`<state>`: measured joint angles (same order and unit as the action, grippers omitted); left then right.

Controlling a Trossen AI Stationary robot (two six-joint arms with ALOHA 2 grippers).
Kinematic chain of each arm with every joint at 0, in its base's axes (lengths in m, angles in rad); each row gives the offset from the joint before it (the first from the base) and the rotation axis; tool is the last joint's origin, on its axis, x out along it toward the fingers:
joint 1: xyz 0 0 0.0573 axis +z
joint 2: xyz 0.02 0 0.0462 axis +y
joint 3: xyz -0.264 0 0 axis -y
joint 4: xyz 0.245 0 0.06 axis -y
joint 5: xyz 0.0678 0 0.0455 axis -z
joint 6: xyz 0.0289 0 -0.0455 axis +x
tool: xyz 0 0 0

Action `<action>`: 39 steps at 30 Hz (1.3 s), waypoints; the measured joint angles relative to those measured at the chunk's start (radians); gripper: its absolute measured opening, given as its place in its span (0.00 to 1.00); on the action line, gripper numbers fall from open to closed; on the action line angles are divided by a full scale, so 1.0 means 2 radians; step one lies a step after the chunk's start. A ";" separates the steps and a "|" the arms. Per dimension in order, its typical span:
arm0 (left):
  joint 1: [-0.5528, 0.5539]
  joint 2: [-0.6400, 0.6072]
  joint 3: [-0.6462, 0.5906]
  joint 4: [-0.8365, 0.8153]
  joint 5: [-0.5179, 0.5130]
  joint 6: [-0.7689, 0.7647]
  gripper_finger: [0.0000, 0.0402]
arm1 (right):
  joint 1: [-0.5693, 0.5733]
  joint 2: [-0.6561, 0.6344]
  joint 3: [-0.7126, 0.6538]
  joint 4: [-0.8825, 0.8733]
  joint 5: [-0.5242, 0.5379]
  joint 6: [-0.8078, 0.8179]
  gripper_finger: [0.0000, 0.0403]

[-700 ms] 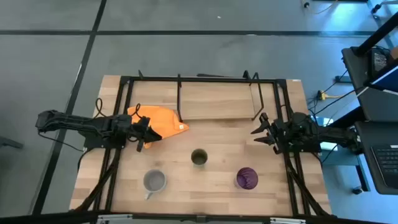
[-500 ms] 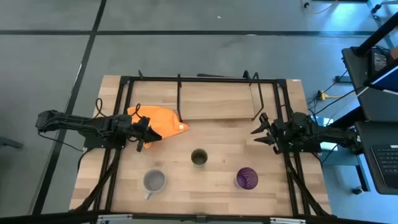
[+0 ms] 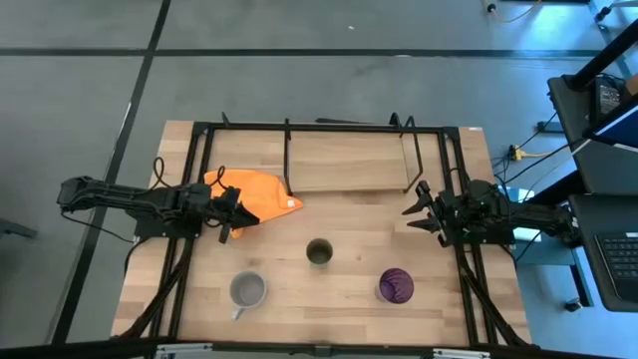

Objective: Stack small to large cups/mugs on shelf

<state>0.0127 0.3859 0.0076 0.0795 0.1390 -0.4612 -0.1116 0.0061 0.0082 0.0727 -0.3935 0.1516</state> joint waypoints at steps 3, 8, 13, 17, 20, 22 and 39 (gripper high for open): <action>0.000 0.000 0.000 0.000 0.000 0.000 0.10 | 0.000 0.000 0.000 0.000 0.000 0.000 0.38; 0.000 0.000 0.000 0.000 0.000 0.000 0.10 | 0.000 0.000 0.000 0.000 0.000 0.000 0.38; 0.000 0.000 0.000 0.000 0.000 0.000 0.10 | 0.000 0.000 0.000 0.000 0.000 0.000 0.38; 0.000 0.000 0.000 0.000 0.000 0.000 0.10 | 0.000 0.000 0.000 0.000 0.000 0.000 0.38; 0.000 0.000 0.000 0.000 0.000 0.000 0.10 | 0.000 0.000 0.000 0.000 0.000 0.000 0.38; 0.000 0.000 0.000 0.000 0.000 0.000 0.10 | 0.000 0.000 0.000 0.000 0.000 0.000 0.38; 0.000 0.000 0.000 0.000 0.000 0.000 0.10 | 0.000 0.000 0.009 0.153 0.036 0.053 0.38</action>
<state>0.0126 0.3859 0.0076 0.0795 0.1390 -0.4611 -0.1120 0.0063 0.0254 0.3795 -0.3220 0.2577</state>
